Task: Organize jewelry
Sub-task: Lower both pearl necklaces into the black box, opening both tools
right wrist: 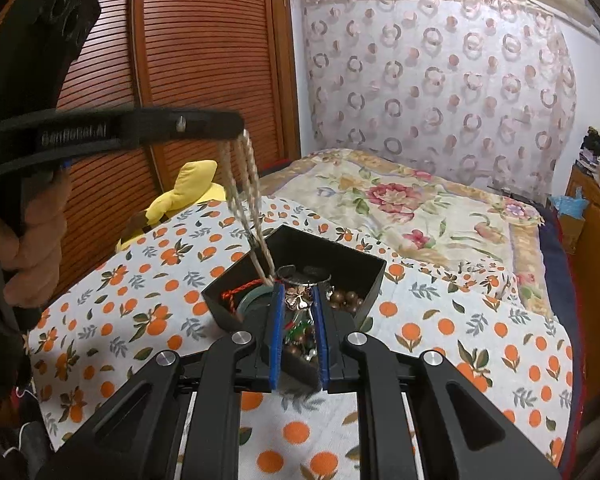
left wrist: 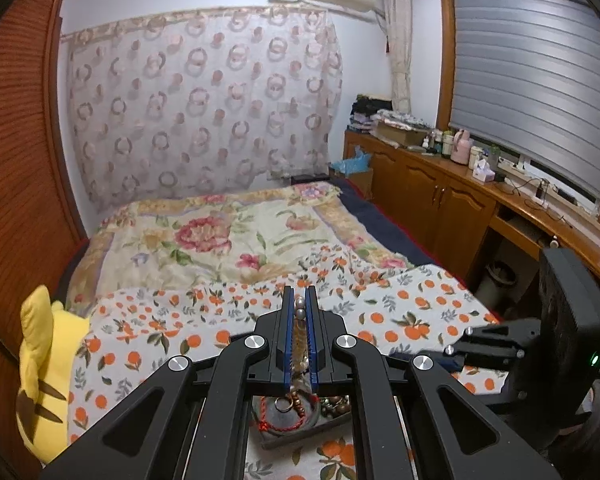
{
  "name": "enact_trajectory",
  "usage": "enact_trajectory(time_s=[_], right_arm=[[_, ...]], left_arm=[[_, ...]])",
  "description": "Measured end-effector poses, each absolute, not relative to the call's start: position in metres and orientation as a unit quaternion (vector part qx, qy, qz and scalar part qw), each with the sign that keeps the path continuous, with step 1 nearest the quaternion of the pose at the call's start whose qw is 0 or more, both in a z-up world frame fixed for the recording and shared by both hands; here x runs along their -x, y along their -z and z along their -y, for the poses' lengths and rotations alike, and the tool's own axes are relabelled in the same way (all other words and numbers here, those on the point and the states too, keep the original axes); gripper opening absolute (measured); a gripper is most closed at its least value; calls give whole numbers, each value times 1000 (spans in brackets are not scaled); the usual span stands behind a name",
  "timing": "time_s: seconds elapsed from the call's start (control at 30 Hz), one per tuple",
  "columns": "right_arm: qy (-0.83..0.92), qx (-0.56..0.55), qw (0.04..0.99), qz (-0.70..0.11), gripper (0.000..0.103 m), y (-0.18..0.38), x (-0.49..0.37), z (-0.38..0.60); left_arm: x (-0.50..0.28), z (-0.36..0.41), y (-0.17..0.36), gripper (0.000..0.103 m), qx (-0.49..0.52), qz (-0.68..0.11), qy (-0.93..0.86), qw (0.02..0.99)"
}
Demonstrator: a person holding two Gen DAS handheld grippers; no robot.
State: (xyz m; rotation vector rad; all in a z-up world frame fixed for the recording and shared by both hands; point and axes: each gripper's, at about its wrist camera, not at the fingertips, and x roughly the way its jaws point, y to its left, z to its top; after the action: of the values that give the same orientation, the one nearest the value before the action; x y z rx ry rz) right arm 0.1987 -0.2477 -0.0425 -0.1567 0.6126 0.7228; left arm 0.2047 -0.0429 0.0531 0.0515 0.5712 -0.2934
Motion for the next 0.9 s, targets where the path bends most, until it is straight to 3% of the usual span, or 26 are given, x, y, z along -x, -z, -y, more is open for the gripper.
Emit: enact_trajectory(time_s=[0.3, 0.43, 0.9], right_arm=[[-357, 70, 876, -316, 16, 61, -222, 230], [-357, 70, 872, -326, 16, 70, -229, 221], [-334, 81, 874, -342, 20, 87, -241, 204]], left_arm=[[-217, 30, -7, 6, -13, -328, 136, 935], [-211, 22, 2, 21, -7, -331, 125, 935], [-191, -14, 25, 42, 7, -340, 76, 937]])
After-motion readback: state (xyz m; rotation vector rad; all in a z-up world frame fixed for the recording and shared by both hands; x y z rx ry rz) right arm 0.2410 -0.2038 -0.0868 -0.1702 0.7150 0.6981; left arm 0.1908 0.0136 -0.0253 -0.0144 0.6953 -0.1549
